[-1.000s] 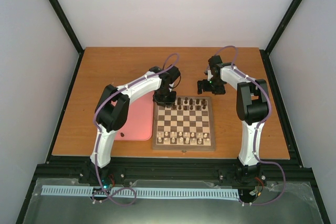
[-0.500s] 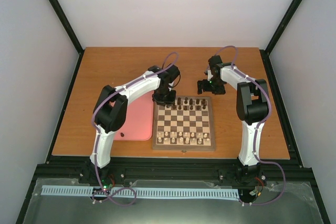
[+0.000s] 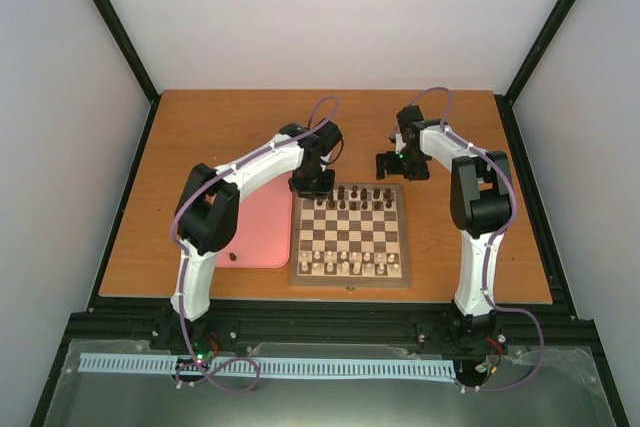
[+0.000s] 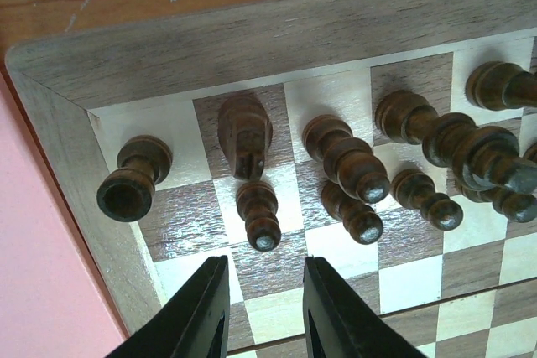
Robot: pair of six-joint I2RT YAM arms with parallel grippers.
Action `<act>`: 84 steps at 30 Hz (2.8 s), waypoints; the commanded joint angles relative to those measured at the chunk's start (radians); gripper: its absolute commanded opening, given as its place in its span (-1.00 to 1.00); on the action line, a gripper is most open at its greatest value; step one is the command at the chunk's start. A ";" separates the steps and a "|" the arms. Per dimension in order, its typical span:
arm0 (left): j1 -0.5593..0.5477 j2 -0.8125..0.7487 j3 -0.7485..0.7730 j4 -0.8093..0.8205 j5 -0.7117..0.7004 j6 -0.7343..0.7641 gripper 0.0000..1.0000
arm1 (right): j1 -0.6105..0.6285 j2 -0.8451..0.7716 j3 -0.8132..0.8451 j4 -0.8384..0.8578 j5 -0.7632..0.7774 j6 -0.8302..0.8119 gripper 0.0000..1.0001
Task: Set up the chess pieces on the board
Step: Place the chess piece on the chessboard.
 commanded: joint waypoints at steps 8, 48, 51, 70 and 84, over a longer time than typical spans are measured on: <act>-0.006 0.013 0.031 0.005 -0.014 0.015 -0.46 | -0.003 0.000 0.008 0.002 0.003 -0.004 1.00; -0.007 0.029 -0.029 0.064 0.000 0.010 -0.66 | -0.003 0.001 0.008 0.001 0.003 -0.005 1.00; -0.007 0.032 -0.027 0.063 0.011 0.014 -0.66 | -0.003 0.002 0.009 0.001 0.004 -0.006 1.00; -0.007 0.034 -0.015 0.057 0.023 0.016 -0.46 | -0.003 0.007 0.009 0.001 0.000 -0.005 1.00; -0.007 -0.066 -0.006 -0.006 -0.033 0.027 -0.45 | -0.003 0.003 0.007 0.001 0.002 -0.008 1.00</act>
